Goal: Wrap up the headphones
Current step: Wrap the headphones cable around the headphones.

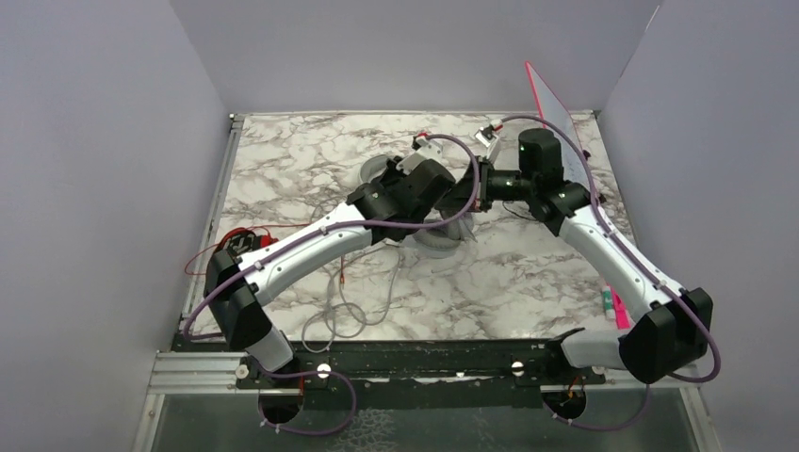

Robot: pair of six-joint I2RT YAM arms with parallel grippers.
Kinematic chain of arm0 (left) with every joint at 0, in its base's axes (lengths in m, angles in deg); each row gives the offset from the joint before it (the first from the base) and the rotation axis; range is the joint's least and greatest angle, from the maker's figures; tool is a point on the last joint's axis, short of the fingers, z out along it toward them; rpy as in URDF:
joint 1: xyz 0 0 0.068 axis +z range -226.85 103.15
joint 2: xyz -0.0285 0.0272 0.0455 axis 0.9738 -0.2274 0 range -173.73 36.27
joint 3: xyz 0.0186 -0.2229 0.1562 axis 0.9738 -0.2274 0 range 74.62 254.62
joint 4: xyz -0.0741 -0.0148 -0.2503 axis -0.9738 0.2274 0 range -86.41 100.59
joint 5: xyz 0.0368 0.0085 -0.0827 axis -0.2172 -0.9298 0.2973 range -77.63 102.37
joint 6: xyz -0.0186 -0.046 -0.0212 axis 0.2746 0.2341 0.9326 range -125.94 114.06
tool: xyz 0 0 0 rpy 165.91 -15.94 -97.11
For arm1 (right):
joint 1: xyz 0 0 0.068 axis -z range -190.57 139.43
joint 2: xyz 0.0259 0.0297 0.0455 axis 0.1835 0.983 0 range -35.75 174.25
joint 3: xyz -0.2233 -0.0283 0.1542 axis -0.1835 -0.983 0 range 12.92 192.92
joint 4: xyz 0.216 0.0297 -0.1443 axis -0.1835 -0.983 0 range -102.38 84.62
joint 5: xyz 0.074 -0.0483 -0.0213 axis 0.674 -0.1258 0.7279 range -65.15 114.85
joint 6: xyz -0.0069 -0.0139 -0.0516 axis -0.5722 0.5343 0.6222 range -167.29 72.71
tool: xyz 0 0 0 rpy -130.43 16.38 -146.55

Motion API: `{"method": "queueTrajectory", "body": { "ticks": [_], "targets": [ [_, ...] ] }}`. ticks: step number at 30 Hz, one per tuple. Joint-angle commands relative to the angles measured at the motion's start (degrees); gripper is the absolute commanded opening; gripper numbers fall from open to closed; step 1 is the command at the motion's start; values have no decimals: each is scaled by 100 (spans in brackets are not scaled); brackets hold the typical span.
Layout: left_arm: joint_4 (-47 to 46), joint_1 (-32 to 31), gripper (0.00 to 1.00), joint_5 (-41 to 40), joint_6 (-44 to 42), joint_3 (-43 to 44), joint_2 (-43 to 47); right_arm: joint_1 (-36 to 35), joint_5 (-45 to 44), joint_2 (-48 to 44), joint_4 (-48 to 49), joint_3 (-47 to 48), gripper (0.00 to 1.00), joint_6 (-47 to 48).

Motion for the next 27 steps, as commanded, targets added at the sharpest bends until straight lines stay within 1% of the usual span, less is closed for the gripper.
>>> {"method": "queueTrajectory", "body": {
  "ticks": [1,4,7,8,10,13,14,16,18,20,22,27],
  "targets": [
    [716,370,0,-241,1138,713,-272,-234,-502,-946,1730,-771,3,-1125],
    [671,598,0,19,1407,1053,-235,-369,-915,-1316,2438,-1222,3,-1199],
    [549,774,0,93,1408,1413,-218,-577,-1236,-1565,2518,-1240,7,-875],
    [479,833,0,160,1378,1538,-208,-604,-1255,-1624,2557,-1258,7,-856],
    [331,955,0,354,1361,1752,-181,-662,-1141,-1702,3031,-1452,8,-931],
    [202,996,0,385,1354,2122,-214,-836,-1030,-1742,3726,-1750,9,-1075],
    [184,994,0,388,1336,2267,-266,-888,-958,-1709,3776,-1745,10,-1064],
    [187,993,0,361,1258,2535,-342,-943,-853,-1635,3487,-1612,11,-852],
    [181,1000,0,309,1213,2730,-370,-977,-937,-1673,3164,-1536,11,-581],
    [143,1007,0,236,1210,2874,-376,-986,-1007,-1756,3061,-1574,12,-482],
    [136,1009,0,222,1294,3031,-368,-1000,-984,-1781,3219,-1712,12,-501],
    [19,1005,0,704,1610,3391,-274,-1167,-983,-1702,3959,-2028,11,-434]
  ]
}}
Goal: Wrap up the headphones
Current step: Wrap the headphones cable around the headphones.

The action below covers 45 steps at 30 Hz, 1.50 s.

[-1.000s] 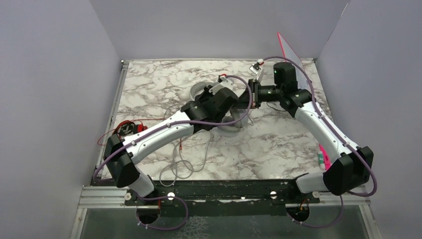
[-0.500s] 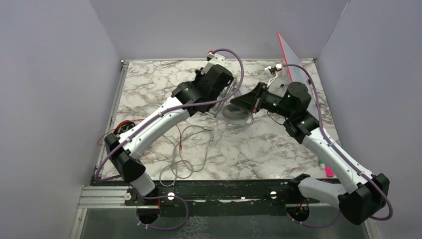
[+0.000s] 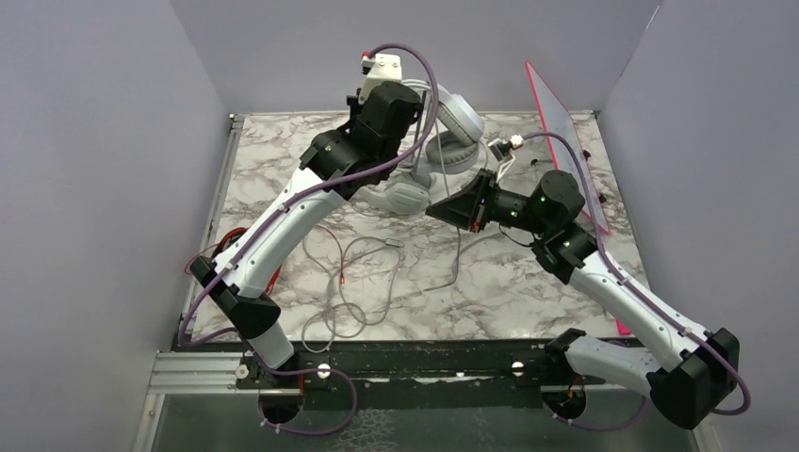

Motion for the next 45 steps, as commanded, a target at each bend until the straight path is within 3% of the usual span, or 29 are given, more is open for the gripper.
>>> {"method": "queueTrajectory", "body": {
  "ticks": [1,15,22,30,35,36,39,45],
  "targets": [
    [-676,38,0,191,629,601,176,-243,289,-4,774,-273,11,270],
    [-875,39,0,998,1108,1374,518,-1114,-624,56,2900,-1455,13,989],
    [-908,39,0,1585,1307,1637,669,-1126,-700,882,4406,-1875,15,764],
    [-901,39,0,1819,1357,1775,790,-1135,-392,2285,5834,-1692,18,455],
    [-884,38,0,1793,1308,1761,829,-1161,-514,2754,6118,-1490,33,648],
    [-871,39,0,1761,1293,1772,830,-1164,-713,2680,5968,-1558,40,731],
    [-849,38,0,1659,1229,1794,838,-1162,-1459,2164,5237,-1921,63,1105],
    [-855,39,0,1639,1164,1844,795,-1139,-2261,1122,3561,-2213,82,2212]
  ]
}}
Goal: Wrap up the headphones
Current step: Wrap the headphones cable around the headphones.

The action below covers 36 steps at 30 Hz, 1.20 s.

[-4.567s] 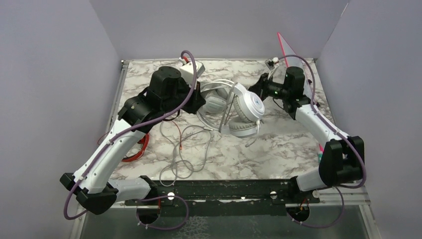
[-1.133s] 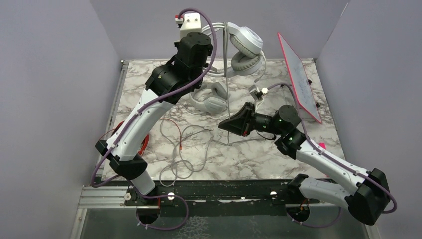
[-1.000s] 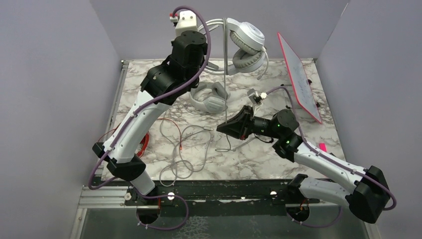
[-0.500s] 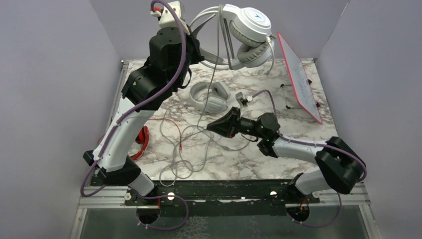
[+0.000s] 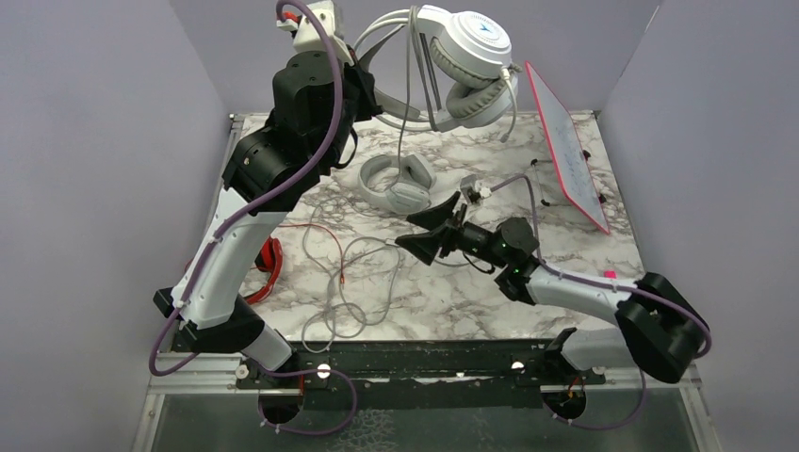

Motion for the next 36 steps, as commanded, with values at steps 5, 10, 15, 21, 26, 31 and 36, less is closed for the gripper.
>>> {"method": "queueTrajectory", "body": {
  "ticks": [5,10,15,21,26,31,36],
  "targets": [
    [-498,18,0,100,173,307,165,20,-493,-378,-1751,428,99,2048],
    [-486,17,0,108,183,319,209,11,-13,535,-1048,1012,99,2169],
    [-489,15,0,145,199,301,288,-9,196,1425,479,1134,96,1813],
    [-490,17,0,237,257,393,330,-79,161,2432,2018,1241,70,1353],
    [-500,13,0,443,334,502,318,-77,184,3257,2951,1685,59,1084],
    [-489,17,0,390,287,498,381,-86,44,3546,2892,2025,65,1188],
    [-488,17,0,319,208,559,387,-78,89,3295,2926,1499,42,1122]
  ]
}}
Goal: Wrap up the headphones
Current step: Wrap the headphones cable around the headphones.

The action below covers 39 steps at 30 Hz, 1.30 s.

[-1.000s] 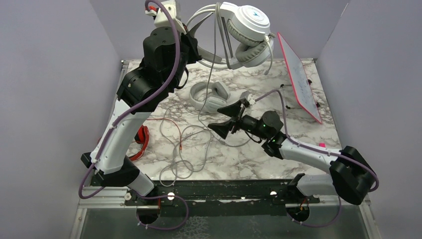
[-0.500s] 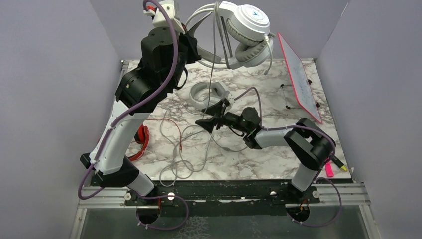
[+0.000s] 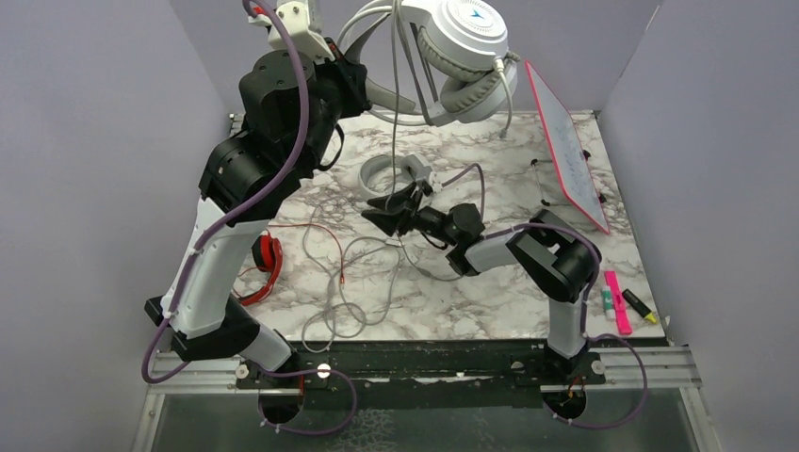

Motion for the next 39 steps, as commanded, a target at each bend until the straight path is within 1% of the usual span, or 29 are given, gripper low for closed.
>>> {"method": "queueTrajectory", "body": {
  "ticks": [1,3,5,7,8,11,15,17,19,22,24,28,30,32,36,39],
  "targets": [
    [-483,13,0,75,162,282,217,-22,-54,-288,626,-685,39,-26],
    [-483,13,0,121,176,270,237,44,-117,-547,552,-1198,27,-73],
    [-489,13,0,192,191,263,231,170,32,-870,381,-1633,16,-187],
    [-477,12,0,250,164,268,233,292,137,-1389,156,-2193,4,-234],
    [-455,13,0,223,153,250,241,337,121,-1652,-28,-2404,1,-248],
    [-433,14,0,39,129,177,286,376,187,-2413,-669,-2987,0,-196],
    [-428,15,0,-111,3,271,260,461,-190,-3512,-1644,-3654,0,-94],
    [-418,13,0,11,14,275,276,587,-377,-3964,-2310,-3710,0,23],
    [-387,16,0,295,106,244,295,856,-279,-4243,-3014,-3512,0,120],
    [-252,13,0,950,200,219,313,1396,393,-4182,-3581,-3051,0,213],
    [-49,14,0,1153,209,191,376,1880,670,-4097,-3893,-2867,0,141],
    [331,13,0,1290,91,19,600,2755,1371,-3804,-3971,-2813,0,-166],
    [518,14,0,1511,12,-46,677,2970,1614,-3611,-4024,-2688,0,-232],
    [740,17,0,1684,-143,-126,746,3125,1699,-3540,-4234,-2576,0,-236],
    [1323,11,0,1745,-543,-207,801,3355,1463,-3683,-4737,-2478,0,-238],
    [1379,13,0,2396,-849,-591,968,3397,1295,-3672,-5274,-2173,0,-30]
  ]
}}
